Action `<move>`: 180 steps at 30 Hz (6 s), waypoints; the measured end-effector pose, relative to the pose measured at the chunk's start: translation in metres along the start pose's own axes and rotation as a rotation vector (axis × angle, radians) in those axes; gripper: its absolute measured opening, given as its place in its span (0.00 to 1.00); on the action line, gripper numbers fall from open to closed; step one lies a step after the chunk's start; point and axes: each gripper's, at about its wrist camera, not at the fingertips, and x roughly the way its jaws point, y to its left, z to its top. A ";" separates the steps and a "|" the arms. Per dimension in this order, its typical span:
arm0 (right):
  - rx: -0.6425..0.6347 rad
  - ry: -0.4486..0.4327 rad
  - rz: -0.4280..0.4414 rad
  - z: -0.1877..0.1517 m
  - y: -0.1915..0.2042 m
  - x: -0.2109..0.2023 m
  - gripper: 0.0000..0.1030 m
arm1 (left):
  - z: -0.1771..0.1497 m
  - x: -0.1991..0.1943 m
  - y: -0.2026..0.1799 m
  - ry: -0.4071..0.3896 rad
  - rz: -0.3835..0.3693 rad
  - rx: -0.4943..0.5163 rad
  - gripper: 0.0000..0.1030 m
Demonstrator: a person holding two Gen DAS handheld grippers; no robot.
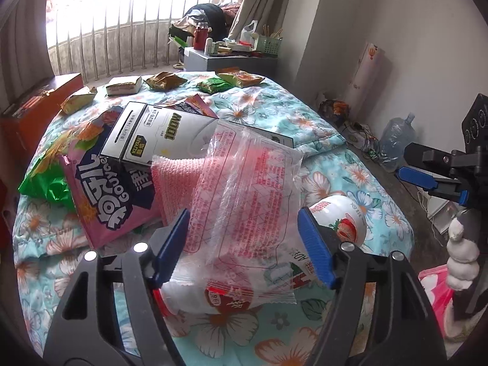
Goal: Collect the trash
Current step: 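Grasp the clear plastic bag with the left tool, then grasp the pink scrubber sponge with the right tool while the left tool holds the bag, then carry the bag and sponge over the blue wastebasket and open both tools, then move both tools back to the bed toward the white bottle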
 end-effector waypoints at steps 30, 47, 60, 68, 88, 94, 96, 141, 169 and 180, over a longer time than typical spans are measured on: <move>-0.267 0.251 0.197 0.029 0.090 0.100 0.73 | -0.026 -0.056 0.076 -0.128 -0.013 -0.202 0.34; -0.931 0.478 0.088 -0.004 0.171 0.146 0.60 | -0.033 -0.057 0.098 -0.140 -0.007 -0.248 0.32; -1.129 0.328 0.000 -0.020 0.184 0.113 0.33 | -0.032 -0.055 0.100 -0.145 -0.009 -0.251 0.32; -1.046 0.183 0.004 0.004 0.186 0.078 0.33 | -0.028 -0.064 0.098 -0.171 -0.004 -0.246 0.32; -0.511 -0.183 -0.014 0.022 0.101 -0.045 0.32 | 0.013 -0.094 0.043 -0.240 -0.077 -0.094 0.32; -0.368 -0.239 -0.017 0.008 0.067 -0.071 0.32 | 0.031 -0.094 0.012 -0.245 -0.122 -0.016 0.32; -0.334 -0.256 -0.016 0.005 0.057 -0.078 0.32 | 0.038 -0.091 -0.002 -0.236 -0.136 0.016 0.32; 0.623 -0.514 -0.445 -0.021 -0.368 -0.162 0.32 | 0.102 0.283 -0.450 0.511 -0.526 0.492 0.33; 0.843 -0.414 -0.452 -0.044 -0.452 -0.090 0.56 | 0.125 0.372 -0.470 0.447 -0.469 0.380 0.63; 0.552 -0.448 -0.545 -0.025 -0.333 -0.138 0.68 | 0.160 0.219 -0.398 0.245 -0.591 0.389 0.71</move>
